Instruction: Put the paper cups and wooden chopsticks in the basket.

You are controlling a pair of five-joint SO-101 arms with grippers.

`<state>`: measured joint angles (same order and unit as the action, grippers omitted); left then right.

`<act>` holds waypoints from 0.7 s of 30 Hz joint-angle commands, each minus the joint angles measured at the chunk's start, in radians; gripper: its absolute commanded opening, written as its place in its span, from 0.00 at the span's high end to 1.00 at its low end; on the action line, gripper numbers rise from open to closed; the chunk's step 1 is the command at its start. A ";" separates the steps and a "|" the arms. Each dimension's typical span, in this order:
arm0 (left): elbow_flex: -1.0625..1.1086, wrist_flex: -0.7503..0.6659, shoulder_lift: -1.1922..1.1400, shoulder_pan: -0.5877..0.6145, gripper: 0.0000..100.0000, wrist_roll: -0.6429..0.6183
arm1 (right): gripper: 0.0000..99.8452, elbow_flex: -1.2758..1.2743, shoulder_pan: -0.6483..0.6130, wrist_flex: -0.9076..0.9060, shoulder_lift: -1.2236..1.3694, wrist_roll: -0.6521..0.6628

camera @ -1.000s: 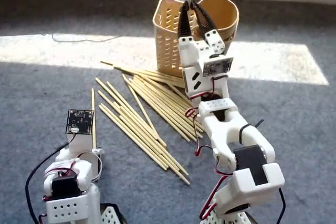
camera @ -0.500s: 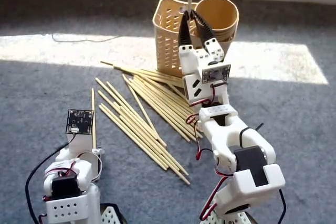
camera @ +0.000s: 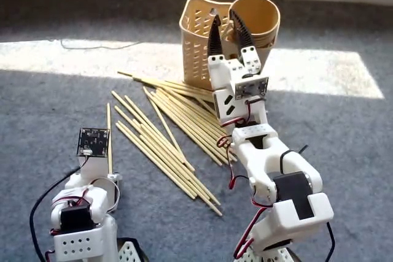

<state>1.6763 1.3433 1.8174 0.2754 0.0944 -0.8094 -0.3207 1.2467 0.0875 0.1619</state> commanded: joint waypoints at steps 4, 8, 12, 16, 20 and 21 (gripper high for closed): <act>0.021 0.005 0.007 0.062 0.84 -0.006 | 0.89 -0.027 -0.012 0.015 -0.093 0.008; 0.021 0.005 0.007 0.097 0.84 -0.006 | 0.94 -0.117 -0.038 0.013 -0.220 0.006; 0.021 0.005 0.007 0.107 0.84 -0.006 | 0.97 -0.206 -0.054 0.010 -0.357 0.006; 0.021 0.005 0.007 0.107 0.84 -0.006 | 0.97 -0.254 -0.056 -0.139 -0.530 0.006; 0.021 0.005 0.007 0.107 0.84 -0.006 | 0.97 -0.275 -0.054 -0.410 -0.756 -0.100; 0.021 0.005 0.007 0.105 0.84 -0.006 | 0.97 -0.275 -0.051 -0.490 -0.814 -0.152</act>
<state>1.6763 1.3433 1.8174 0.3751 0.0944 -1.0871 -0.3698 0.9551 -0.5432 0.1128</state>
